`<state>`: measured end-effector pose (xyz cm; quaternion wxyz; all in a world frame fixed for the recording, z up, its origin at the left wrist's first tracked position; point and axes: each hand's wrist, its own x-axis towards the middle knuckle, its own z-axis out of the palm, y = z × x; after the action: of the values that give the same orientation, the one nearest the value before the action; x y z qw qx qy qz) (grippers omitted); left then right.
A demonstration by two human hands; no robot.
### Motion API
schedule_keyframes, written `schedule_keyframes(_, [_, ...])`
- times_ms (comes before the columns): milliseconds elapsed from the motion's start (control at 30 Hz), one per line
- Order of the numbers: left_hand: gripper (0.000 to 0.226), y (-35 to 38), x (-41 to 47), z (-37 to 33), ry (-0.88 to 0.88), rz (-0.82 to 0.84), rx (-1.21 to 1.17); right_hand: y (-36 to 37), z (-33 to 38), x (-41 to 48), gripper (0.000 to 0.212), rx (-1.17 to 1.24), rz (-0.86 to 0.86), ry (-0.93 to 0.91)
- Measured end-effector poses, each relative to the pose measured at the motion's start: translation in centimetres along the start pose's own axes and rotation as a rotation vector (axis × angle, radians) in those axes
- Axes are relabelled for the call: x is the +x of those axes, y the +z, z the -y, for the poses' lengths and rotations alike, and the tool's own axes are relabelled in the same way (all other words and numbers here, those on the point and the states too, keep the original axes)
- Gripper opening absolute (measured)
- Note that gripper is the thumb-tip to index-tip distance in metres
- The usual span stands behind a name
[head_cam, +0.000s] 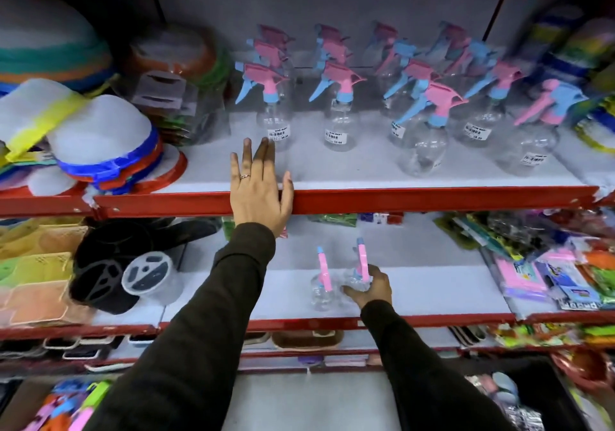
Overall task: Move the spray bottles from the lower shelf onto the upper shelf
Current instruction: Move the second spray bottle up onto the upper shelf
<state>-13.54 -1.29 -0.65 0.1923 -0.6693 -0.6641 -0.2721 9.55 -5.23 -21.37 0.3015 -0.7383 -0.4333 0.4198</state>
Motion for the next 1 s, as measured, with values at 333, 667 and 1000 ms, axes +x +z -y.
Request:
schedule_keyframes(333, [0.066, -0.2, 0.0, -0.1, -0.021, 0.052, 0.000, -2.3, 1.7, -4.6, 0.051, 0.102, -0.174, -0.105])
schedule_keyframes(667, [0.068, -0.9, -0.1, -0.2, -0.032, 0.097, -0.032, -5.3, 4.9, -10.7, 0.055, 0.115, -0.366, -0.431])
schedule_keyframes(1000, [0.069, -1.0, -0.2, -0.1, -0.030, 0.107, -0.022, -8.8, 11.9, -12.3, 0.062, 0.149, -0.458, -0.680])
